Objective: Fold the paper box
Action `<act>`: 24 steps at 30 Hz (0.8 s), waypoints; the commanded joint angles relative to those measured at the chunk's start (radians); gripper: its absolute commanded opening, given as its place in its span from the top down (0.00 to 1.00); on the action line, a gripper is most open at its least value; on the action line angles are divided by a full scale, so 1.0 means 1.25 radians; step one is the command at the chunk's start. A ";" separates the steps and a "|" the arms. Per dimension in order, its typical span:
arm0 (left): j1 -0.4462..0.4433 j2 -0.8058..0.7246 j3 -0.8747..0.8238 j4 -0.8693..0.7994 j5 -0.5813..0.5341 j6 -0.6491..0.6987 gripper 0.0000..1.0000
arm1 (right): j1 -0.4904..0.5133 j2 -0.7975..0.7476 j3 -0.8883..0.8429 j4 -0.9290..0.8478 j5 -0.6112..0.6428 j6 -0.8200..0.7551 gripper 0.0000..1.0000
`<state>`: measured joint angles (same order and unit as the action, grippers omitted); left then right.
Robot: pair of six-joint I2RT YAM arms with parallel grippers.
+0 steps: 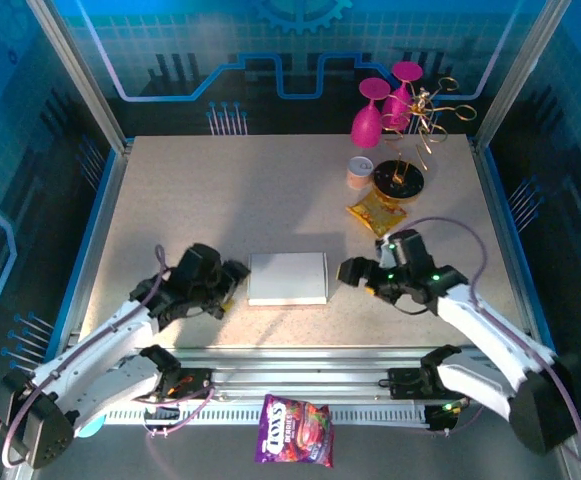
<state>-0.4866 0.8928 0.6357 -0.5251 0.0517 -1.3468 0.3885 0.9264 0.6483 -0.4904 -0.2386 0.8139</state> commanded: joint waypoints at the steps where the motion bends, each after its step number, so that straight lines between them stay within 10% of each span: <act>1: 0.097 0.000 0.068 -0.038 -0.006 0.234 0.00 | -0.056 -0.117 0.062 -0.184 0.287 -0.081 0.00; 5: 0.133 -0.008 0.155 -0.152 -0.313 0.419 0.01 | -0.076 -0.177 0.014 -0.121 0.620 -0.150 0.00; 8: 0.137 0.017 0.117 -0.175 -0.586 0.522 0.01 | -0.078 -0.191 -0.184 0.260 0.667 -0.418 0.00; 10: 0.140 0.006 0.015 0.022 -0.576 0.812 0.01 | -0.092 -0.148 -0.247 0.460 0.625 -0.530 0.00; 13: 0.179 -0.005 -0.108 0.202 -0.522 0.942 0.01 | -0.104 0.019 -0.259 0.644 0.553 -0.612 0.00; 24: 0.366 0.202 -0.236 0.760 -0.211 1.004 0.01 | -0.218 0.417 -0.183 1.014 0.330 -0.675 0.00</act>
<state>-0.0639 1.0767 0.3229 0.1287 -0.3393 -0.1627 0.1661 1.3907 0.3790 0.5549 0.2653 0.0040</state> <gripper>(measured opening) 0.993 0.997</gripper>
